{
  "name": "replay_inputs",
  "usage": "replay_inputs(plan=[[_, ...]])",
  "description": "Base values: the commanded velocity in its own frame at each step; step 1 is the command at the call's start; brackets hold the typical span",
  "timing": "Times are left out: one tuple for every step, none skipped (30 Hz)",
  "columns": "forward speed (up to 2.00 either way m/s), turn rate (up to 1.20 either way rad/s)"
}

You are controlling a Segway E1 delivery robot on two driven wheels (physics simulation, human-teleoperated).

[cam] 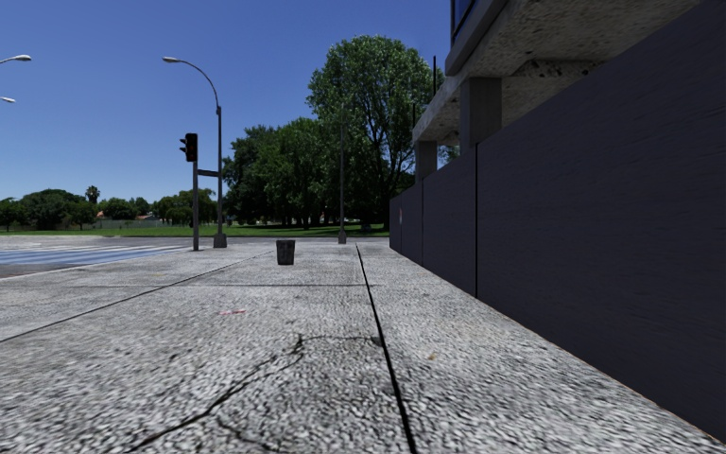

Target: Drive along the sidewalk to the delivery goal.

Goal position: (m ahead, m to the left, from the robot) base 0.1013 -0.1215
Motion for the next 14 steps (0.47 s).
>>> replay_inputs(plan=[[0.0,0.0],[0.0,0.0],[0.0,0.0],[0.0,0.0],[0.0,0.0],[0.0,0.0],[0.0,0.0],[0.0,0.0],[0.0,0.0],[0.0,0.0],[0.0,0.0],[0.0,0.0],[0.0,0.0],[0.0,0.0]])
